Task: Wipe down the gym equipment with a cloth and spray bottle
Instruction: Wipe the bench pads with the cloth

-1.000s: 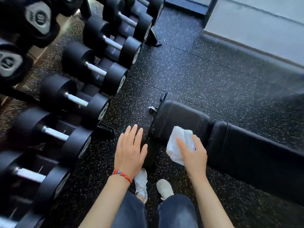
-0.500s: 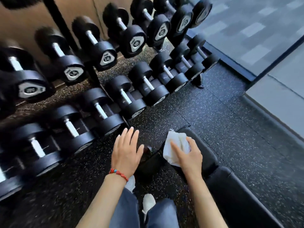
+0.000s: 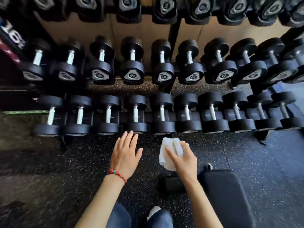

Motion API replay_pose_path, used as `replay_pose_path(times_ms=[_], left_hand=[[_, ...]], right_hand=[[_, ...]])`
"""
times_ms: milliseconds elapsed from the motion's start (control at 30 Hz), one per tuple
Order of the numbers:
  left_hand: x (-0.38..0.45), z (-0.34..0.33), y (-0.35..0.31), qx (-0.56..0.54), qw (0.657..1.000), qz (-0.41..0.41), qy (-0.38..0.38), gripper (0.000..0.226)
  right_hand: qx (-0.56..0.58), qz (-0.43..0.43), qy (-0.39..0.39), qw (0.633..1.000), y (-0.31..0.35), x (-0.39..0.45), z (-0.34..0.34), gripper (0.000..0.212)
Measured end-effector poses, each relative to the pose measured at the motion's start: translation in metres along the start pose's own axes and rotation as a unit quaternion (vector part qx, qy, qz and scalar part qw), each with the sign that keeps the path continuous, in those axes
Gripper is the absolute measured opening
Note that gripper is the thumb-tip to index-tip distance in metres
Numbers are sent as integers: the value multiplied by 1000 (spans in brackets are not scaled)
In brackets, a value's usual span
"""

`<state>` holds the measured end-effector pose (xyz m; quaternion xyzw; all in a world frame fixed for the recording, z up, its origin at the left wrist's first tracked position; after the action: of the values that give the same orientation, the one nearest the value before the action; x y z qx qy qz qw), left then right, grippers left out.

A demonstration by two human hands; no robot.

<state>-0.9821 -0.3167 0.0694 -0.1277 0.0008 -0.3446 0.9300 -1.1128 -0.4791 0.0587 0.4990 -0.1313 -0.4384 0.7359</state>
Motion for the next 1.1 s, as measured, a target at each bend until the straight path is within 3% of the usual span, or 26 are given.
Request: replay_pose_path(times_ms=[167,633,1100], left_hand=[[-31,31,96,6,996,85,-30,54],[-145,95,388,7,951,301,-71,53],[-186,126,561,-4,873,478,-99,57]], right_hand=[[-30,59,80,995,55,-14,-93,28],[-79,136,258,953,179,-107,-381,49],[-140,215,412,874,273,-148,-592,55]])
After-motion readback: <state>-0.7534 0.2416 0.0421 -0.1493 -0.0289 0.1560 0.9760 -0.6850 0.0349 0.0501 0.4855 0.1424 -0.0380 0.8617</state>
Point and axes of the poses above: each hand's wrist, its own x-axis towards the middle knuckle, its own z-axis out of the back of the hand, y = z × x, the point moved 8 cm from there along x, towards the middle knuckle, and after that the axes turned 2 degrees about -y, right-handed, at the moved point
